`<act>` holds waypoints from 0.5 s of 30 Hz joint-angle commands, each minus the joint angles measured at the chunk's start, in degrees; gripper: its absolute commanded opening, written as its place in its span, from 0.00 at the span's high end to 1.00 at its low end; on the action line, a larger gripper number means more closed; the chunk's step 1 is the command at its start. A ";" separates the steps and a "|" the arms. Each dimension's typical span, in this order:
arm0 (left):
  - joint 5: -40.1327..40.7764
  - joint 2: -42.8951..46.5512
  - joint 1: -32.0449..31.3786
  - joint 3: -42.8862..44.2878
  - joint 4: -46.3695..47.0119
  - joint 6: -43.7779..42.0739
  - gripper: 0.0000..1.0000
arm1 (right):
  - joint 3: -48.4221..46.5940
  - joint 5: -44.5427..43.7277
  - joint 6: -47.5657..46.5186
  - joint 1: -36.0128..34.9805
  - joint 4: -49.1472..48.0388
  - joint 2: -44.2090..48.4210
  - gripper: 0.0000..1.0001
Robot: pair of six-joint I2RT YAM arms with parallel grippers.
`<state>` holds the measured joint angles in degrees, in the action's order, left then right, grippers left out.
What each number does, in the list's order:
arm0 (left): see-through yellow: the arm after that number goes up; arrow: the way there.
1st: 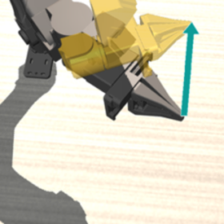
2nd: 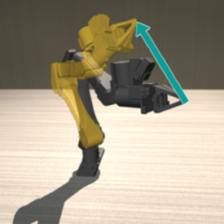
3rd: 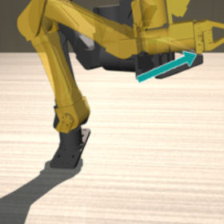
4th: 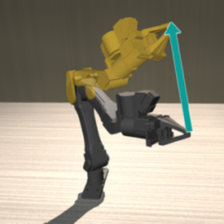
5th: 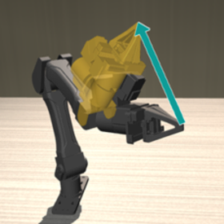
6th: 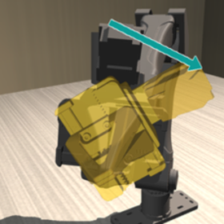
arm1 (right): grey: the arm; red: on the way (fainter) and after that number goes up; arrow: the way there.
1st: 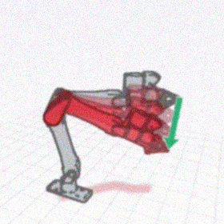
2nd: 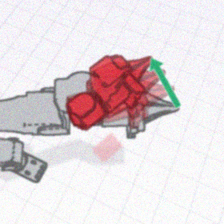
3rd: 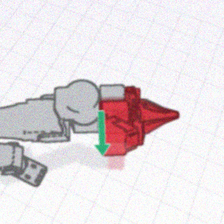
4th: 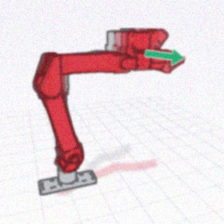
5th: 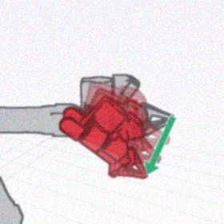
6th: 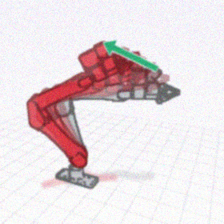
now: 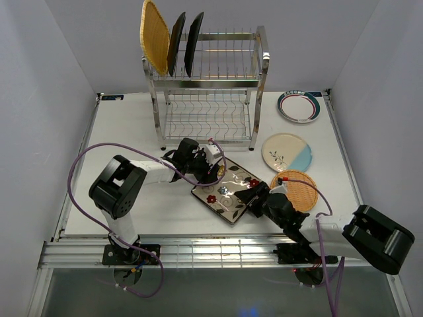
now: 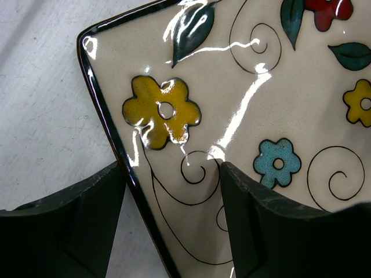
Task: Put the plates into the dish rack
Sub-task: Pick up the plate at the center of the board.
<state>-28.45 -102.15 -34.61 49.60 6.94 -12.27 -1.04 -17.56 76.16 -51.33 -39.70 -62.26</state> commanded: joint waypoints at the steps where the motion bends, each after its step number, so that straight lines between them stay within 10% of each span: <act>1: -10.23 1.16 -4.50 -1.70 -5.62 1.11 0.27 | 12.55 5.08 5.48 -0.17 -17.23 -6.54 0.26; 15: -9.79 1.43 -4.68 -1.88 -5.71 0.85 0.27 | 15.63 6.75 8.29 -0.09 -68.58 -47.84 0.37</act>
<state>-25.87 -101.67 -34.59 49.54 7.55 -11.31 -1.32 -7.99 86.39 -51.62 -83.22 -101.45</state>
